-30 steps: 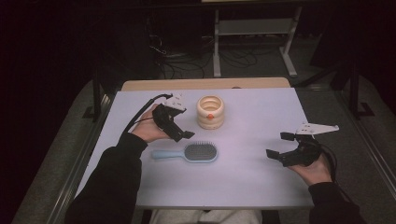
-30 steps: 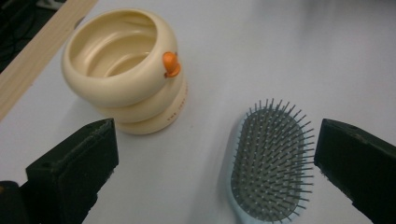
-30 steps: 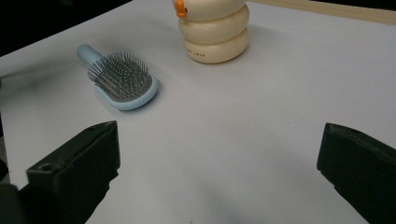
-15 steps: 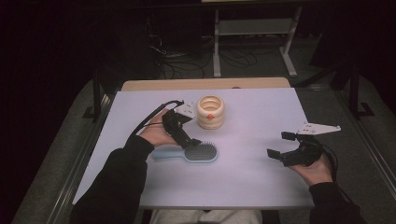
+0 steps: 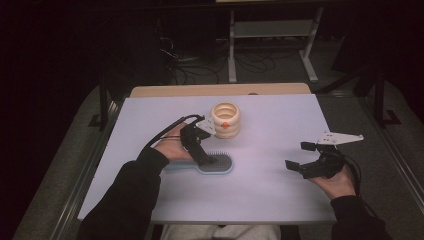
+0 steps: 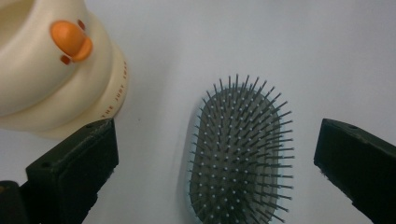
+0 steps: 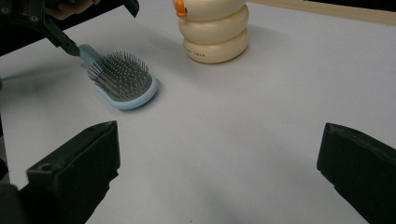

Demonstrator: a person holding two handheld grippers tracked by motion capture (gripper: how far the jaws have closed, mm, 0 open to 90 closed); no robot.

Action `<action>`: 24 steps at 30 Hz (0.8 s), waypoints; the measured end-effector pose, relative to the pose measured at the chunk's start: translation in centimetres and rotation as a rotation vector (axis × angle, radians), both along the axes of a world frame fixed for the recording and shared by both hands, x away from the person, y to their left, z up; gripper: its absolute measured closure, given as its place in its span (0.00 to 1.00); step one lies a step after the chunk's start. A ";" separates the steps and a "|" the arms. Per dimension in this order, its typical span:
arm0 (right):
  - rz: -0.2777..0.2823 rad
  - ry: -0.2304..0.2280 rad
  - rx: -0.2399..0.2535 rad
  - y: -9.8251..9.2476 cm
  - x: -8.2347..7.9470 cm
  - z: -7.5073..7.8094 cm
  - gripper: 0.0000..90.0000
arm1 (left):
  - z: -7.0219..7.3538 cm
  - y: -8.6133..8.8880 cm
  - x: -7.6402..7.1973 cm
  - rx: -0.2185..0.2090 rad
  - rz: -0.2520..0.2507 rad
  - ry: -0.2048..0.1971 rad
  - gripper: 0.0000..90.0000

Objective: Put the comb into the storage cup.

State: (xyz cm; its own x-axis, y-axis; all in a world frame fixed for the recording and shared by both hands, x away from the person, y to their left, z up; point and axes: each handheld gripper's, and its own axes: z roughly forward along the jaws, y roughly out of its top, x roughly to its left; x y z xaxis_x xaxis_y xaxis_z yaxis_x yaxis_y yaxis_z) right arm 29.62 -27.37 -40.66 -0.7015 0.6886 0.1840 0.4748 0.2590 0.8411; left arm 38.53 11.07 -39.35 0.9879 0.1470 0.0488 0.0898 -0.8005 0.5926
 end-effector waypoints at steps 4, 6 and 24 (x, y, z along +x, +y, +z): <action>-0.002 -0.004 0.002 -0.1 0.0 0.0 0.00 | -0.8 -0.2 0.0 0.014 -0.005 0.013 0.00; -0.002 -0.005 0.003 -0.1 0.0 0.0 0.00 | -1.0 -0.3 0.0 0.018 -0.014 0.014 0.00; 0.005 0.003 -0.005 0.0 0.0 0.0 0.00 | -3.5 -0.9 -0.5 0.087 -0.047 0.044 0.00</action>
